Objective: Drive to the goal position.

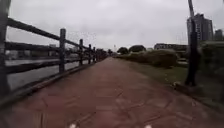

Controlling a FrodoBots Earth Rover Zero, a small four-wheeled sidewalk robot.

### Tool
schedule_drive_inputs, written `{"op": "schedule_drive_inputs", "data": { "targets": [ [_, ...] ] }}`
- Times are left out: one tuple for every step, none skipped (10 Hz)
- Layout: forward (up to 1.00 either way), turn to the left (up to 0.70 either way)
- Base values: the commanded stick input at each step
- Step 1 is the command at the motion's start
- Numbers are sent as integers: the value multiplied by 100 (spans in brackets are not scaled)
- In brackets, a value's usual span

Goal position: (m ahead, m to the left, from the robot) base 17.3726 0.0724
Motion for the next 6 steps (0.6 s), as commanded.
{"op": "schedule_drive_inputs", "data": {
  "targets": [
    [100, 0],
    [100, 0],
    [100, 0],
    [100, 0],
    [100, 0],
    [100, 0]
  ]
}}
